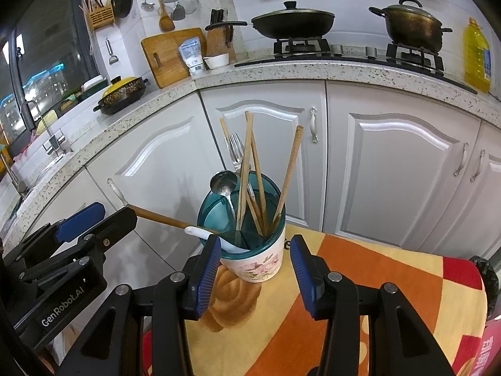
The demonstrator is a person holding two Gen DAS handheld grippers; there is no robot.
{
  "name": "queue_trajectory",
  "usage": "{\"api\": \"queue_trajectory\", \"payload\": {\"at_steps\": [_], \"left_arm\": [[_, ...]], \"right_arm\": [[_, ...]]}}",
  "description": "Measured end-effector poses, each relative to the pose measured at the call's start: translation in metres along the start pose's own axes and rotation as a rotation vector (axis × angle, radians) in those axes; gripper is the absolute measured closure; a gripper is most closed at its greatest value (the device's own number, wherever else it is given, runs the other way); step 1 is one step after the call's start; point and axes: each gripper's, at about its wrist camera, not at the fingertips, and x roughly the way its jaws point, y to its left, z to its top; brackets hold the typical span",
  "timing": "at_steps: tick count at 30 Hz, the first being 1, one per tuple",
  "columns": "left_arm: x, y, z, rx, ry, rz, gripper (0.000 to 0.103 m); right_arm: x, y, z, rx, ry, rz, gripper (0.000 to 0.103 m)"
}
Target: Organize utensils
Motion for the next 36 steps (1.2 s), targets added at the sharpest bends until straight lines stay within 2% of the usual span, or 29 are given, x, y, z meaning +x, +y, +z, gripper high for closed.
{"api": "queue_trajectory", "payload": {"at_steps": [21,36], "left_arm": [[0.0056,0.0039,-0.0006,-0.004,0.012,0.008,0.052],[0.002,-0.0004,-0.0027,0.016,-0.008,0.009,0.052]], "right_arm": [[0.0057,0.001,-0.0008,-0.003,0.015,0.0,0.056],[0.0064,0.0013,-0.0033,-0.002,0.018,0.003,0.055]]}}
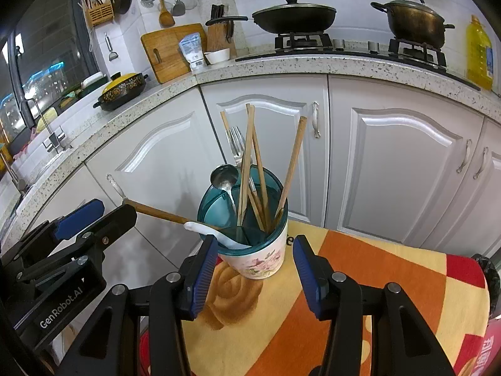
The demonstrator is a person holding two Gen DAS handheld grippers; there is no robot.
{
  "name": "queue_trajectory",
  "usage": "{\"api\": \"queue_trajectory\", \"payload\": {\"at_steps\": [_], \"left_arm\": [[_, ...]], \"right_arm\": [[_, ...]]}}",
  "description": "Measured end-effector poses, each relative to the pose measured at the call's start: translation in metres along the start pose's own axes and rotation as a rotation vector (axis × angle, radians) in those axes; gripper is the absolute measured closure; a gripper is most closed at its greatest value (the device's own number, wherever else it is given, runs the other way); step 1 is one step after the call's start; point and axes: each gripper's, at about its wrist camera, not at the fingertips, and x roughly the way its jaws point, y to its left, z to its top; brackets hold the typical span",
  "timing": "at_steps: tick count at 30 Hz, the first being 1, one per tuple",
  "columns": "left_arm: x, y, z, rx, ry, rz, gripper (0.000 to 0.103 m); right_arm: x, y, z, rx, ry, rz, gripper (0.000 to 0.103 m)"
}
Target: Organize utensils
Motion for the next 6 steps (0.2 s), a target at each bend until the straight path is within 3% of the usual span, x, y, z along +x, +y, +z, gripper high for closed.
{"api": "queue_trajectory", "payload": {"at_steps": [6], "left_arm": [[0.0,-0.004,-0.001,0.011,-0.002,-0.004,0.052]], "right_arm": [[-0.003,-0.014,-0.007,0.029,-0.007,-0.012,0.054]]}}
